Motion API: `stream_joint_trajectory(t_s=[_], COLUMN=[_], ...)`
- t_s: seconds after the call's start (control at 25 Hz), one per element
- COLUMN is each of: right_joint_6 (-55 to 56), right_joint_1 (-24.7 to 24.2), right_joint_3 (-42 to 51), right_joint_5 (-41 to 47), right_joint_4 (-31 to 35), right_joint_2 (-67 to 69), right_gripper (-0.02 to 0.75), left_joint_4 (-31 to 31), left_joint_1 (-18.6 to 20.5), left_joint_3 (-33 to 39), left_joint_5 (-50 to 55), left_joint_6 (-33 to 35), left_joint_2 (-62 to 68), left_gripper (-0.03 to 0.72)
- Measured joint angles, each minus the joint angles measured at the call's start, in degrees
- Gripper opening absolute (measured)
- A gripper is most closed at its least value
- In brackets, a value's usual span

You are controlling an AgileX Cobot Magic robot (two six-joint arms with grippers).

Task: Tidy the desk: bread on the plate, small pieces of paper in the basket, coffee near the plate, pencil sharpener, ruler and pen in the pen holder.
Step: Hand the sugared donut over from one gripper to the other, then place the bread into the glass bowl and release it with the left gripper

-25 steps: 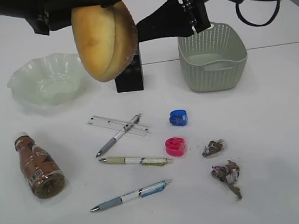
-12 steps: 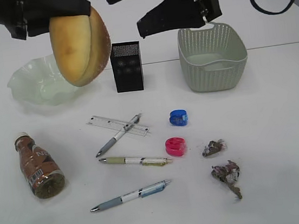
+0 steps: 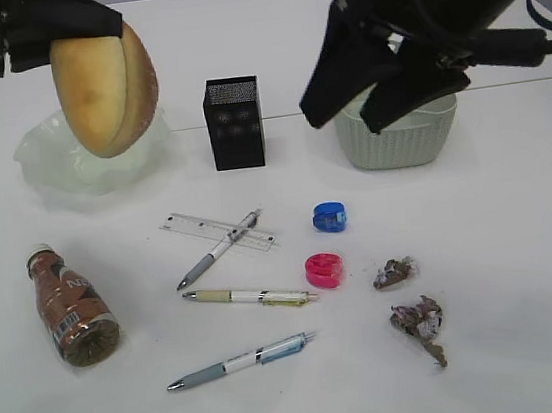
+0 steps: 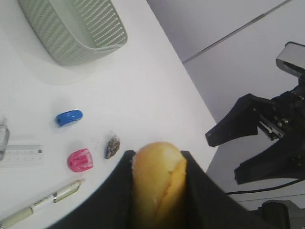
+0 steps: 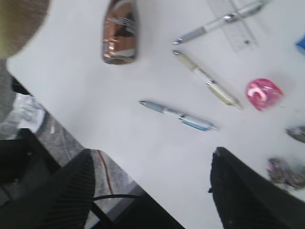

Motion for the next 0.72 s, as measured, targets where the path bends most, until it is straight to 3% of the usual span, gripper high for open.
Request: stream_joint_trajectory(t_s=[0.48,0.72], right_joint_6=[21.1,23.6], right_joint_1=[-0.1,-0.1], right_joint_3=[0.0,0.0], right_joint_5=[0.7,0.8], right_joint_4=[-34.8,-42.3], right_joint_2=[0.0,0.0], right_gripper=[0.552,0.552], left_joint_4=[13.1,21.5], left_joint_1=[0.6,0.6], left_joint_3=[0.0,0.0], left_joint_5=[-7.6,-20.6], left_joint_6=[-1.5,-5.1], left_joint_2=[0.0,0.0], left_gripper=[0.169,0.17])
